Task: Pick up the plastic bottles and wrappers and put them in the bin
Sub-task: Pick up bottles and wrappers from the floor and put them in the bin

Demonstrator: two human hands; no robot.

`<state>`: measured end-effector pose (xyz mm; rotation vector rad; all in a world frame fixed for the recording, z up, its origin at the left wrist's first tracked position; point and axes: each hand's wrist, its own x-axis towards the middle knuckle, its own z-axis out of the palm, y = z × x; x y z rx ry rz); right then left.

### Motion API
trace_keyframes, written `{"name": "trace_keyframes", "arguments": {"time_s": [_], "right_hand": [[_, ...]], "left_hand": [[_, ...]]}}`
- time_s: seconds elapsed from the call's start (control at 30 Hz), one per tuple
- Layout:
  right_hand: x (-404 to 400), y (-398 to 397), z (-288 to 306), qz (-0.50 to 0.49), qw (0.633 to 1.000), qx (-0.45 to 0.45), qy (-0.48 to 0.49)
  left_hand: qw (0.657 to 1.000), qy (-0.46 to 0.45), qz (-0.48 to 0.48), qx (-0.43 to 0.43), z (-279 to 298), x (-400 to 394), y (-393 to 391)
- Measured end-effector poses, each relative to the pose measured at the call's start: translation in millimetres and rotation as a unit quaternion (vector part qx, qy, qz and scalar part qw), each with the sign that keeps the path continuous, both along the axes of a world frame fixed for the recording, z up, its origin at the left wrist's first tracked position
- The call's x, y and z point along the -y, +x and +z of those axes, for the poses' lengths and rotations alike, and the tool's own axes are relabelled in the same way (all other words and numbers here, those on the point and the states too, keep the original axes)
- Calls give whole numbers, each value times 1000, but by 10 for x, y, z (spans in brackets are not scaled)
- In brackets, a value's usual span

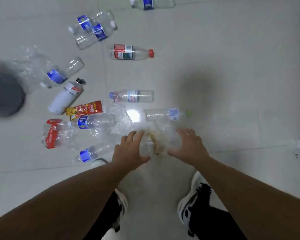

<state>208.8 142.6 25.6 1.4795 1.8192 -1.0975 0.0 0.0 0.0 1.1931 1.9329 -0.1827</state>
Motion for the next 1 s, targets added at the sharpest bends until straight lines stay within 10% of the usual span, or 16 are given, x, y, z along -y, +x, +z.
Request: {"name": "trace_keyframes", "arguments": {"time_s": [0.27,0.4,1.0], "right_hand": [[337,293,-1710,164,974,-26,155],[567,387,-1859,95,972,-54,206],[206,-566,1216,26,983,-47,176]], "left_hand": [[992,40,-75,-95,-1490,381,505],[994,37,-56,-83,-1505,528,482],[982,107,110,-113,1457,679,-1000]]}}
